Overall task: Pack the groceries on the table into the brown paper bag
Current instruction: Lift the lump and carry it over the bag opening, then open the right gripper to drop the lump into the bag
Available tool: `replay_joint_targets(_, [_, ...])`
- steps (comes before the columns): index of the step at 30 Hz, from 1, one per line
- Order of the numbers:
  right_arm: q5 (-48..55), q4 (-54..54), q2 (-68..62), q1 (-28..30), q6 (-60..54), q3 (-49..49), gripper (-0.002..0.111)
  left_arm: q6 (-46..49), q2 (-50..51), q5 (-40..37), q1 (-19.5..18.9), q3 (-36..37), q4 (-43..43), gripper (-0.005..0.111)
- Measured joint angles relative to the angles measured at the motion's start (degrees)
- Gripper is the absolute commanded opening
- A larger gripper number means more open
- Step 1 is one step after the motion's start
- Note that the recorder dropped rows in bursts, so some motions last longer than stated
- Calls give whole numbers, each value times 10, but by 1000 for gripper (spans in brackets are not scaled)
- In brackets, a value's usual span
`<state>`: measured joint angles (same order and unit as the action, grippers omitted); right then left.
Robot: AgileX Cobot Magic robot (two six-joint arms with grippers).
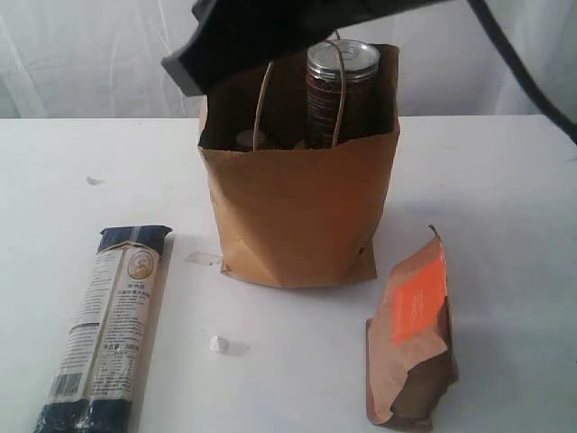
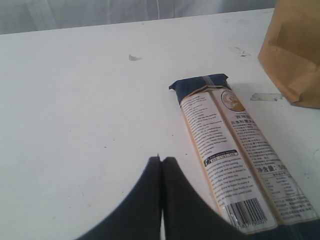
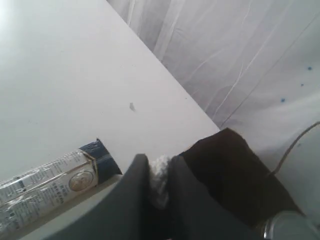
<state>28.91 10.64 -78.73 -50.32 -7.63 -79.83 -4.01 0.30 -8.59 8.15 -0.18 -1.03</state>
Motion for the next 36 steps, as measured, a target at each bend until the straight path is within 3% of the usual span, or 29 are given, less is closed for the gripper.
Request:
replay_joint_targets(10, [72,136,-94,11,122,-108,8,0,0,0,0,0,0,0])
replay_joint_targets(16, [138,111,-151,63,166,-184,8,0,0,0,0,0,0,0])
replay_joint_targets(26, [243,86,-239,64,154,-281,8,0,0,0,0,0,0,0])
replay_joint_targets(36, [280,71,-249,64,133,-294,45,0,0,0,0,0,0,0])
